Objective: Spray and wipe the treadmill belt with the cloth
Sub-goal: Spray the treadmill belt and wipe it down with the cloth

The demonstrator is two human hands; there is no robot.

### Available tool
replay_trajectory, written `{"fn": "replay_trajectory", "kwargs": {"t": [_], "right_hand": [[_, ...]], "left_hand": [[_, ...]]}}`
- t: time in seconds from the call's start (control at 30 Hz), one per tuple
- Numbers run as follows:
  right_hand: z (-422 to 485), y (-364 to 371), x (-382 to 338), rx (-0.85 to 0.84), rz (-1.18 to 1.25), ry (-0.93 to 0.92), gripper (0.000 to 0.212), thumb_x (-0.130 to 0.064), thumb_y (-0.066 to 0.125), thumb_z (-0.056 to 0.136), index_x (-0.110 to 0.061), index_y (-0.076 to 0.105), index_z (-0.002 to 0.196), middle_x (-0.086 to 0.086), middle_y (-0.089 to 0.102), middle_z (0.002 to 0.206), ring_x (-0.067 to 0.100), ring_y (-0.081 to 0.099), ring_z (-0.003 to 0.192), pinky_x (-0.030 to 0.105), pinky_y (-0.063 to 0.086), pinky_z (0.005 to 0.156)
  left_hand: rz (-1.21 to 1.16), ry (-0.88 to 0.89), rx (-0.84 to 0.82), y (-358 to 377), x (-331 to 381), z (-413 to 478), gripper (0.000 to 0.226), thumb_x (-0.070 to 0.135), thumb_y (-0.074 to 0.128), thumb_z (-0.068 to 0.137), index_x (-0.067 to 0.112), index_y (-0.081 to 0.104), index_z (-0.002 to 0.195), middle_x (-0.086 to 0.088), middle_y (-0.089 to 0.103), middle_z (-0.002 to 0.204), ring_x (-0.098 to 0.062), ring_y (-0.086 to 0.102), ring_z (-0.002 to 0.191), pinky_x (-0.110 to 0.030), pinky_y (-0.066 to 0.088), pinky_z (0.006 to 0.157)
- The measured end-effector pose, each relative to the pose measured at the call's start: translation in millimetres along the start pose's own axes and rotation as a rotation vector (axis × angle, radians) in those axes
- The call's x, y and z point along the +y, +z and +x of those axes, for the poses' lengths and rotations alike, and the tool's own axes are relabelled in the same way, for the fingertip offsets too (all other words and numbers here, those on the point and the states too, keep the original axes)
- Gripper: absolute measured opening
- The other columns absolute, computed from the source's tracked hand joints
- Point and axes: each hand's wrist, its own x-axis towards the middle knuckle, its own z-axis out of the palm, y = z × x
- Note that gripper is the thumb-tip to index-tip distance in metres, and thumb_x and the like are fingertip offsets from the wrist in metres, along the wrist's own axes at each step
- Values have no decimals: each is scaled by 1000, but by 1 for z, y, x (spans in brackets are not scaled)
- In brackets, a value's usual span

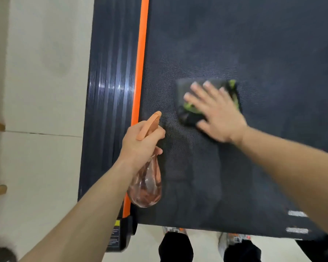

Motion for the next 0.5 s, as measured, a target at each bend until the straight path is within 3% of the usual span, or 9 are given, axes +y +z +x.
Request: {"fn": "replay_trajectory", "kwargs": {"t": [0.1, 0.2, 0.27, 0.37, 0.43, 0.5], "right_hand": [[3, -11, 50, 105, 151, 421, 69, -48, 43, 97, -33, 18, 160, -1, 6, 171, 30, 5, 156, 58, 12, 121], [-44, -3, 42, 127, 159, 561, 69, -50, 39, 98, -32, 16, 161, 1, 3, 171, 33, 4, 156, 60, 14, 122], [-99, 14, 10, 65, 87, 452, 79, -48, 48, 92, -33, 12, 161, 2, 2, 171, 35, 4, 156, 61, 16, 121], [-161, 24, -7, -97, 6, 37, 98, -45, 66, 81, -36, 10, 161, 0, 4, 170, 33, 7, 155, 58, 19, 119], [-155, 14, 26, -198, -69, -200, 99, -43, 67, 78, -37, 13, 160, -3, 5, 170, 27, 8, 155, 54, 18, 120], [-127, 2, 56, -170, -85, -186, 94, -39, 67, 82, -35, 16, 161, -3, 5, 170, 26, 7, 155, 54, 19, 120]], "left_hand": [[-27, 20, -34, 14, -5, 4, 13, 30, 71, 73, 43, 71, 77, -7, 71, 92, -17, 69, 73, -44, 63, 66], [-40, -13, -87, 30, -5, 4, 14, 28, 70, 73, 42, 75, 72, -2, 69, 87, -19, 68, 75, -41, 59, 66], [-26, -30, -93, 41, -4, 3, 10, 27, 71, 73, 30, 75, 81, -8, 70, 90, -18, 68, 72, -41, 60, 67], [-21, -65, -84, 57, -1, 2, 10, 15, 73, 82, 8, 76, 89, -7, 69, 91, -19, 62, 68, -29, 55, 56], [-34, -91, -78, 65, -1, -2, 6, 14, 73, 80, 17, 75, 84, -3, 69, 91, -22, 60, 69, -24, 51, 52], [-24, -109, -70, 66, -3, -8, 15, 21, 71, 71, 28, 75, 84, 0, 69, 91, -21, 60, 69, -27, 52, 54]]}}
